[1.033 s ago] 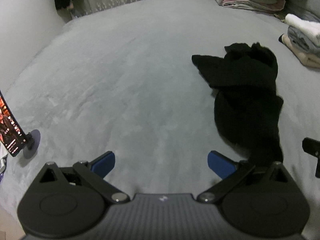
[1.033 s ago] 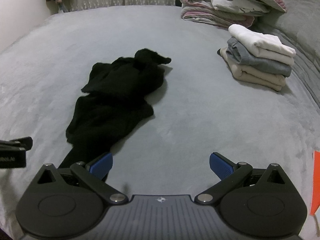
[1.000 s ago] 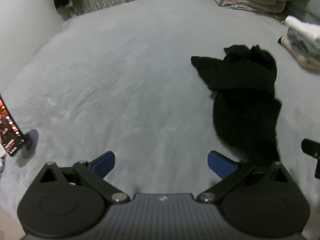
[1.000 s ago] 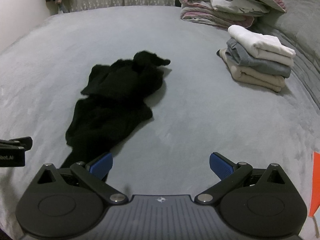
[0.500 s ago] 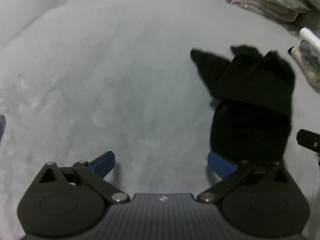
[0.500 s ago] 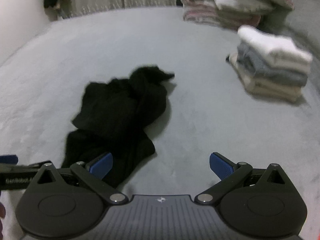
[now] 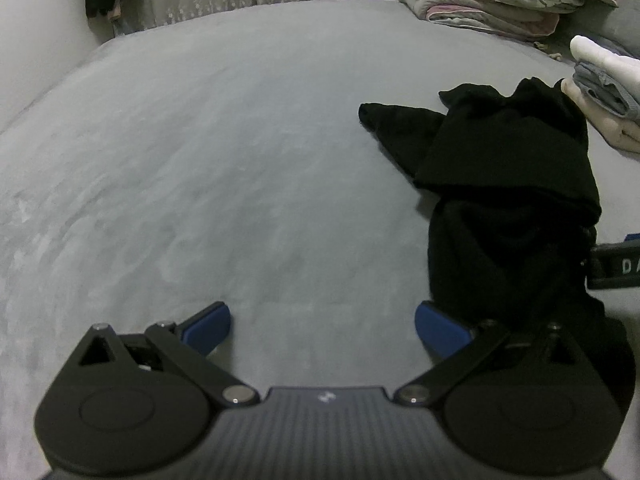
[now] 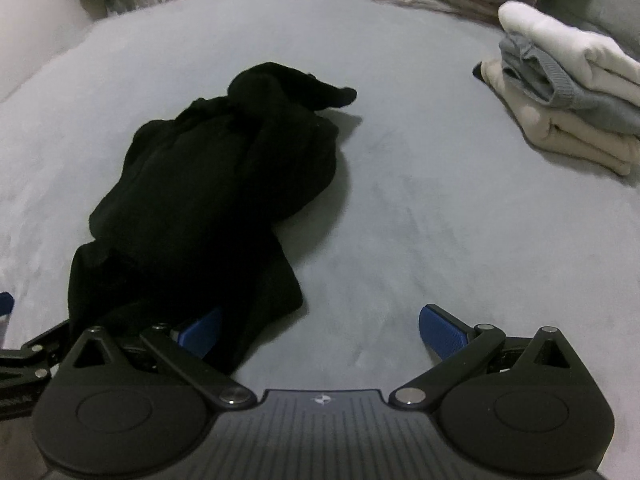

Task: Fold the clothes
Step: 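Move the right tool to the black garment and close it on the fabric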

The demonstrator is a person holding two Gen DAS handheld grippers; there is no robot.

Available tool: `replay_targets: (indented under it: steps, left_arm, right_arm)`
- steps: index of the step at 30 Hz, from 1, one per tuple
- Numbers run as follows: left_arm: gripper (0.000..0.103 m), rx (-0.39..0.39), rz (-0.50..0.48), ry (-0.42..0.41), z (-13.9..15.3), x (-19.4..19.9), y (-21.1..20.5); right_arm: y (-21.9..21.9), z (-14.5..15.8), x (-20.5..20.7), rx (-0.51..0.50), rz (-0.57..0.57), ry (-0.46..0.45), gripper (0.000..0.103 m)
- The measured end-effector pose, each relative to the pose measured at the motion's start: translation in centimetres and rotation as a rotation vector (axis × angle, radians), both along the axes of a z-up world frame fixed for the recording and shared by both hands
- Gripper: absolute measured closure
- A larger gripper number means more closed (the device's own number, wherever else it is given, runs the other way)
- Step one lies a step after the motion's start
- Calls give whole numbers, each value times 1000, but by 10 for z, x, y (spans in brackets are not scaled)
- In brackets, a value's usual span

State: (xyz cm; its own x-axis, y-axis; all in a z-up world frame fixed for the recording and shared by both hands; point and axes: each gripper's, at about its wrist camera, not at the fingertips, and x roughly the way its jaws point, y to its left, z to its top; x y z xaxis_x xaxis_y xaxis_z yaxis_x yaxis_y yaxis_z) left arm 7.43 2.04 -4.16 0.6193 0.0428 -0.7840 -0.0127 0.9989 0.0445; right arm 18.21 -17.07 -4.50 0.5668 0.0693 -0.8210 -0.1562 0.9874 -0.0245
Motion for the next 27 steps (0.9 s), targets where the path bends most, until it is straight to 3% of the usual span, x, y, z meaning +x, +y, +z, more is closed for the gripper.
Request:
replay_targets:
  steps: [8, 12, 15, 19, 25, 27]
  left_arm:
    - [0, -43, -19, 5, 4, 0, 8]
    - [2, -121, -15, -12, 8, -3, 17]
    - [11, -214, -20, -24, 14, -3, 23]
    - [24, -322, -33, -31, 18, -1, 25]
    - [42, -370, -37, -40, 17, 5, 18]
    - [43, -373, -29, -47, 18, 7, 15]
  right_arm:
    - [1, 3, -7, 20, 49, -87, 1]
    - [1, 14, -15, 40, 92, -178, 22]
    - [2, 25, -22, 80, 123, -238, 35]
    - [4, 36, -28, 165, 166, -284, 39]
    - [13, 37, -28, 251, 189, -267, 46]
    - [13, 35, -27, 276, 179, -260, 47]
